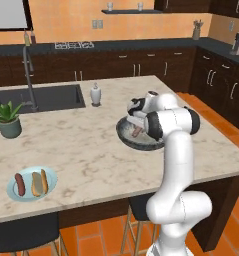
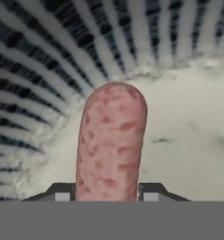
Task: Place one bun and one sausage from the bowl on each plate.
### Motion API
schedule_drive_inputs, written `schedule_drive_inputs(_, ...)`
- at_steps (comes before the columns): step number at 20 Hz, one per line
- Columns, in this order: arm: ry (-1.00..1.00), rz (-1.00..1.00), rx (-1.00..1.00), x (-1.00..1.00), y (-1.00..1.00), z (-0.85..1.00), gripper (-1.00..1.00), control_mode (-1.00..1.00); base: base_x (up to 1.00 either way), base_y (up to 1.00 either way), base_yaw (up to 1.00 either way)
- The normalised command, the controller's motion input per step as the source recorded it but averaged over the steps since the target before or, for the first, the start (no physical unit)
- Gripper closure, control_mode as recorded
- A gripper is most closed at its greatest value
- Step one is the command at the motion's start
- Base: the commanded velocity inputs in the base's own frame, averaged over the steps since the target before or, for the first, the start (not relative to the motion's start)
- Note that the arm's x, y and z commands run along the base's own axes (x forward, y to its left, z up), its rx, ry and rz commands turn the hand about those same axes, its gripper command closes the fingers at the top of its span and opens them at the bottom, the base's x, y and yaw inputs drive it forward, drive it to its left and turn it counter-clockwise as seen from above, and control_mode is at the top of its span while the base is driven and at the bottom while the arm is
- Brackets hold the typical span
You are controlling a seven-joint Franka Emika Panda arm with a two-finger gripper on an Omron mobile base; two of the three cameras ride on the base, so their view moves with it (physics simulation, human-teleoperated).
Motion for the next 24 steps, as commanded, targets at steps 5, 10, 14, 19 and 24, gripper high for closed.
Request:
schedule_drive_inputs(5,0.00,-0.15,-0.05,-0.36,0.19,0.03,1.00,-1.00,0.00,0.00,0.00)
schedule_drive_inputs(10,0.13,0.01,-0.11,-1.00,0.02,0.93,1.00,-1.00,0.00,0.00,0.00)
schedule_drive_inputs(14,0.05,0.11,-0.07,-1.00,0.05,0.96,1.00,-1.00,0.00,0.00,0.00)
schedule_drive_inputs(19,-0.09,0.21,-0.08,-1.00,0.04,0.19,1.00,-1.00,0.00,0.00,0.00)
schedule_drive_inputs(24,0.03,0.31,-0.06,-1.00,0.24,0.00,1.00,-1.00,0.00,0.00,0.00)
